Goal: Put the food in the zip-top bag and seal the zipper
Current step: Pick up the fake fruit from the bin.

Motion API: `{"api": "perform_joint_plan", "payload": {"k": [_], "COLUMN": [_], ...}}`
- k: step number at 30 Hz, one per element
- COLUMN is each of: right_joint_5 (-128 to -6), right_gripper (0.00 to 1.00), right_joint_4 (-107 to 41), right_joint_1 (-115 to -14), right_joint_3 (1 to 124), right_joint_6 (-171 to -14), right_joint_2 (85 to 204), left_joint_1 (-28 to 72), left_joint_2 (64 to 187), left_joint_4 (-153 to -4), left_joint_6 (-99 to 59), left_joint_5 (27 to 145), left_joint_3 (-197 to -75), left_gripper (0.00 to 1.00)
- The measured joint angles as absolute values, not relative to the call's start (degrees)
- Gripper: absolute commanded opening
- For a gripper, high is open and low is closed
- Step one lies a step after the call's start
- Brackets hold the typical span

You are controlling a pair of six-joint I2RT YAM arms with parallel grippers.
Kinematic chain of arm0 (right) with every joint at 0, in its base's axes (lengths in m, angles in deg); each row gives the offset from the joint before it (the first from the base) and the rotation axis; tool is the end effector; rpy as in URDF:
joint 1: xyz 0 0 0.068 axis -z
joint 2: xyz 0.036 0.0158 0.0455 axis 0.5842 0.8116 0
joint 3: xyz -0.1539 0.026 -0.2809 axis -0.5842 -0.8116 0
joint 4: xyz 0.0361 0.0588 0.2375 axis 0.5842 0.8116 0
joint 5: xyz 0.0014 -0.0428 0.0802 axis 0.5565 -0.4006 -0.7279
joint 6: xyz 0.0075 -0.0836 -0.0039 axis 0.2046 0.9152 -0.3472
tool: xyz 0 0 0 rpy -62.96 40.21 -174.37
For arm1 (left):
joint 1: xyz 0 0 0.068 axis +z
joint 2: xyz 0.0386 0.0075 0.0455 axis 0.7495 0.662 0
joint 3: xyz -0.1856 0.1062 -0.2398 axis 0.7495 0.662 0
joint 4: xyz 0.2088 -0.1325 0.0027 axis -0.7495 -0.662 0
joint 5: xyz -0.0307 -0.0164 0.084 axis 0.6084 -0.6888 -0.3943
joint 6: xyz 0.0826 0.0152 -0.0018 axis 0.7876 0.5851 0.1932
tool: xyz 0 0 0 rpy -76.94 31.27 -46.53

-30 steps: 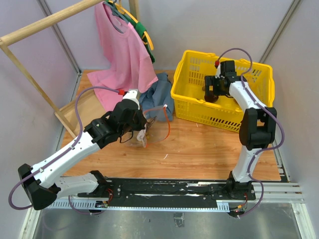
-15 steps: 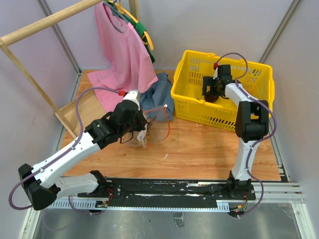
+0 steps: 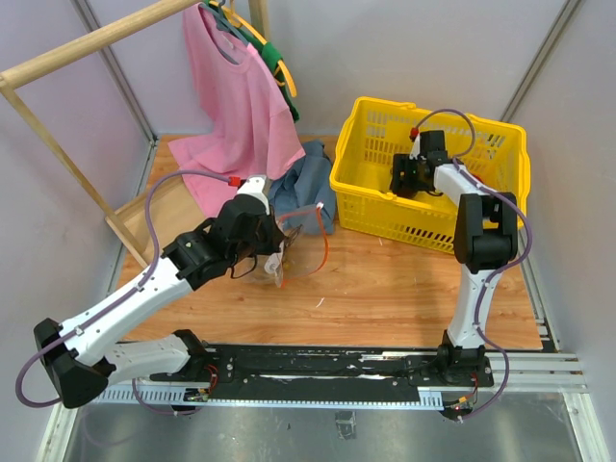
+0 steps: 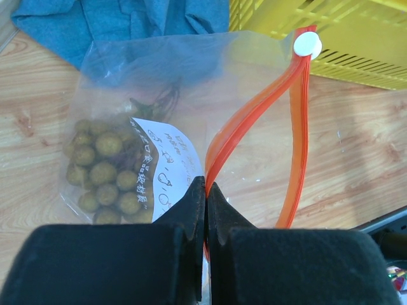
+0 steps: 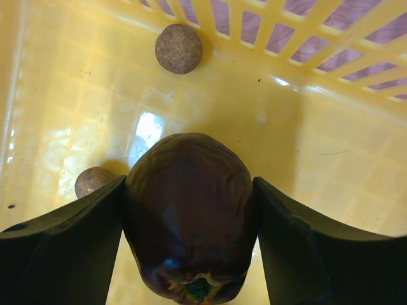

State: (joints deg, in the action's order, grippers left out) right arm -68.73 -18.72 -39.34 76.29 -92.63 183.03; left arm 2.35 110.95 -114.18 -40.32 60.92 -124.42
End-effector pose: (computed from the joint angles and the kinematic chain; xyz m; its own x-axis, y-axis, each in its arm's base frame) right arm 0.5061 0.0435 0.2198 -0.7186 0.0762 -0.6912 -0.0872 0.9763 0.1982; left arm 0.1668 -0.1429 0.3657 -0.6052 -0.1029 -0.7894 0.2380 0.9229 -0.3027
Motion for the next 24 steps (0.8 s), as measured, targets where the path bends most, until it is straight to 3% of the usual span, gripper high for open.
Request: {"api": "perform_joint_plan", "payload": {"k": [7, 11, 24], "right_joint_5": [-69.69, -69.97, -70.06], "right_gripper": [0.44, 0.37, 0.30], "right_joint_4": [-19.56, -18.64, -18.40], "right_joint_1": [-39.34, -39.34, -39.95], "right_joint_3": [73.97, 71.72, 64.37], "right_joint_6": [-92.30, -92.17, -93.13], "right_joint_2": [181.35, 177.56, 152.04], "left_joint_1": [2.35, 2.35, 2.35], "left_joint_2": [110.14, 109.59, 108.28], "left_joint_4": [-114.03, -114.03, -114.03], "left_joint_6": [-40.82, -41.11, -41.87], "left_joint_5": [61.18, 61.38, 61.11], "left_joint_3": [-123.88, -123.81, -123.77], "left_gripper": [0.00, 0.00, 0.00]}}
